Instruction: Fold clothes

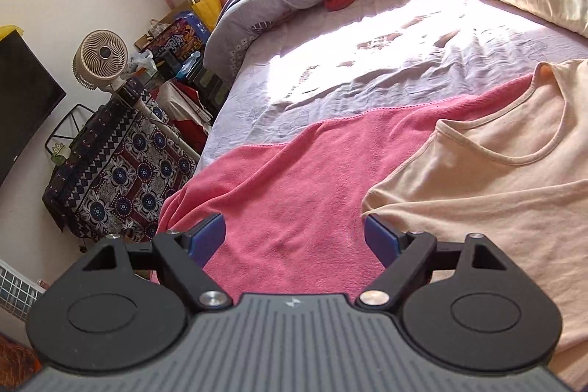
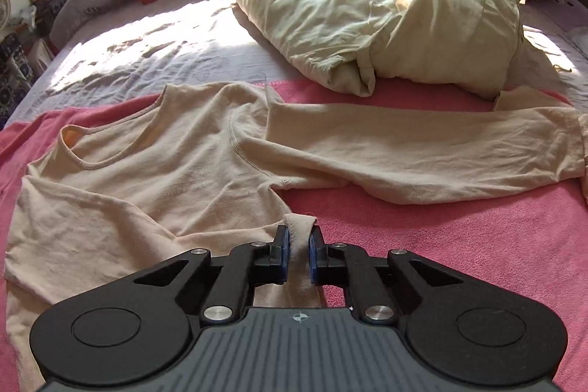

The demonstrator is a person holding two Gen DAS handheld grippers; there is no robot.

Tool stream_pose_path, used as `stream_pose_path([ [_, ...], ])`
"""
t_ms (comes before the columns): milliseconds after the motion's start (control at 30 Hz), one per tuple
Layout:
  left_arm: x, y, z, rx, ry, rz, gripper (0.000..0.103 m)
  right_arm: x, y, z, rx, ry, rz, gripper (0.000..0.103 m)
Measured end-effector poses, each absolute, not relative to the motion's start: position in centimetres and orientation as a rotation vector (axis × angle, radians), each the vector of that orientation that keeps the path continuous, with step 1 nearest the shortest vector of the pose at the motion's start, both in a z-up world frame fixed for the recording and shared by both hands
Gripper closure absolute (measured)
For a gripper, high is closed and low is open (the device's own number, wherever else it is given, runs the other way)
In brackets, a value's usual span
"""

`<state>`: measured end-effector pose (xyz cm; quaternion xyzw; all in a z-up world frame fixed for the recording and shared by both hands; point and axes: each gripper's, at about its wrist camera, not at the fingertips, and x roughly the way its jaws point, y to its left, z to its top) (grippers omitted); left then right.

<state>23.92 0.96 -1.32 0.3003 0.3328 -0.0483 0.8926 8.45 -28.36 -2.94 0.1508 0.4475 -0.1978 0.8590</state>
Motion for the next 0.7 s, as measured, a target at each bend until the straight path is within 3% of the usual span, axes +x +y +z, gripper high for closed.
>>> stream_pose_path([
  [233,22.7,-1.9,-2.4,0.712,0.623,-0.196,0.018,9.6,-29.0,1.9,0.245,0.8,-0.381,0.092],
  [433,23.0,-5.2,-4.5,0.928,0.453,-0.324,0.018,13.3,-29.1,5.5,0.168,0.686,-0.317,0.092],
  [567,19.5,-4.8,-0.1,0.841,0.409,-0.582,0.015,14.9,-29.0,8.1,0.127,0.633,-0.276,0.092],
  [700,13.5,-5.5,-1.7,0.963,0.345,-0.668,0.01,15.7,-28.7,10.2,0.116,0.607,-0.249,0.092],
])
